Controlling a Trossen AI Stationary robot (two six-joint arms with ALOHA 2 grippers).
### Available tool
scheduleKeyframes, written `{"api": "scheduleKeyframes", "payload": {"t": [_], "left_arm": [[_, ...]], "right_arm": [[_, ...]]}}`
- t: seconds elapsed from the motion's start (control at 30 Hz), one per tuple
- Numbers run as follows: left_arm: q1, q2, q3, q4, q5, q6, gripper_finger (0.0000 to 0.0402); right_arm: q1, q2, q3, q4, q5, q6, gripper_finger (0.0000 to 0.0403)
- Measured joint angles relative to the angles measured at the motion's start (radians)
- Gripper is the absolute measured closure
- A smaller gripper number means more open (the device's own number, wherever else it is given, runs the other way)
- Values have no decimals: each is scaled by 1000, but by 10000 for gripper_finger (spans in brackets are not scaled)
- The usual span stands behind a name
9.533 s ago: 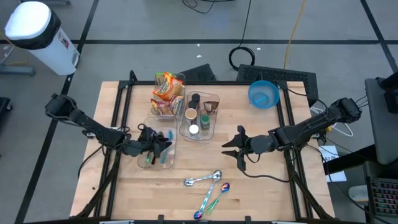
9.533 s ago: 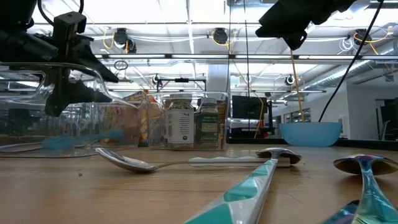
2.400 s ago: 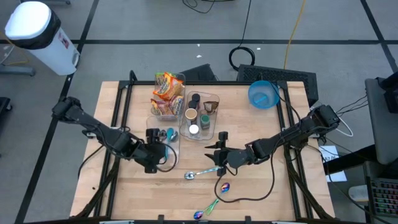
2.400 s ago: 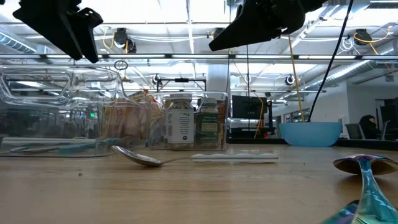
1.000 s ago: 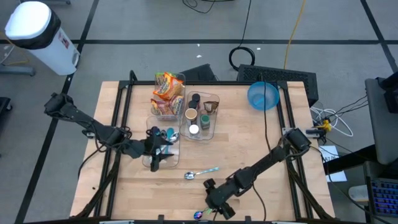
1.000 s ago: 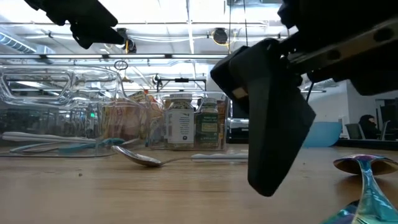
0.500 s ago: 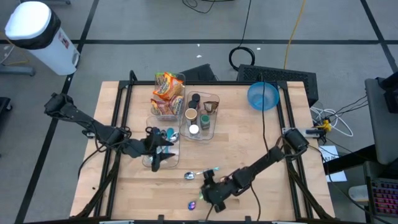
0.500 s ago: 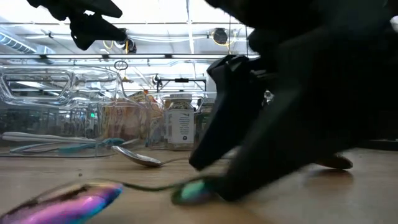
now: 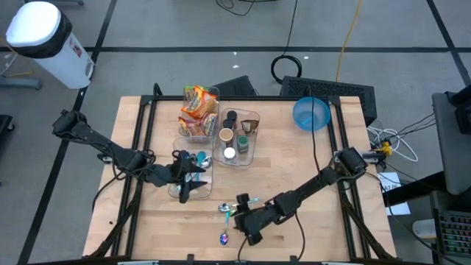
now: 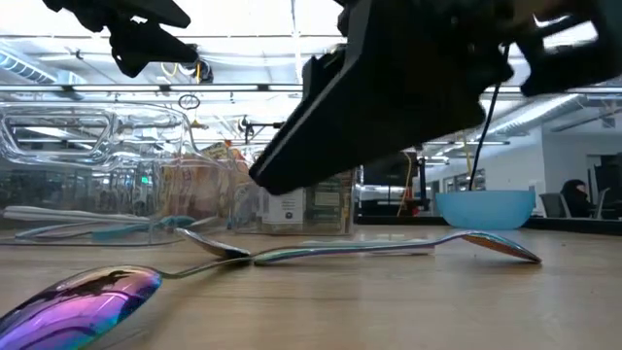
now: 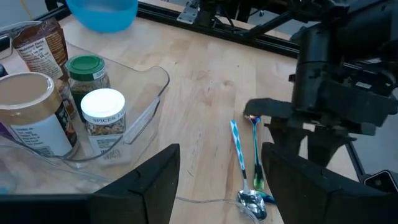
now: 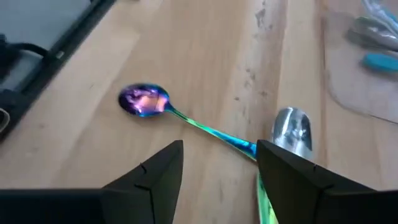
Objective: Pick & Place Food Item
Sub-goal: Put the top purple spoon into the bottom transparent bin
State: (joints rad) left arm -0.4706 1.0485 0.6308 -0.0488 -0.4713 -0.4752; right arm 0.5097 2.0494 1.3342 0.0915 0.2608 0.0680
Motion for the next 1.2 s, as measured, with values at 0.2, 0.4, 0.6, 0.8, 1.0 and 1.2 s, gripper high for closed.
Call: {"api": "scheduleKeyframes", "payload": {"t": [0.2, 0.4, 0.6, 0.8, 1.0, 1.2], "left_arm": [[-1, 0, 0, 0, 0, -6, 167], [-1, 0, 0, 1, 0, -9, 167], [-1, 11, 0, 16, -27, -10, 167], [-1, 50, 1, 74, -71, -22, 167], [0, 94, 1, 113, -79, -21, 167], [11, 127, 1, 209, -79, -24, 167]], "right_arm": [[-16, -31, -2, -200, 56, 55, 214], [-26, -32, -2, -373, 16, 164, 230], [-43, -29, -56, -363, -46, 231, 257], [-46, -32, -91, -371, -53, 260, 324], [-41, -113, -98, -404, -82, 252, 393], [4, -283, -96, -420, 135, 150, 395]]}}
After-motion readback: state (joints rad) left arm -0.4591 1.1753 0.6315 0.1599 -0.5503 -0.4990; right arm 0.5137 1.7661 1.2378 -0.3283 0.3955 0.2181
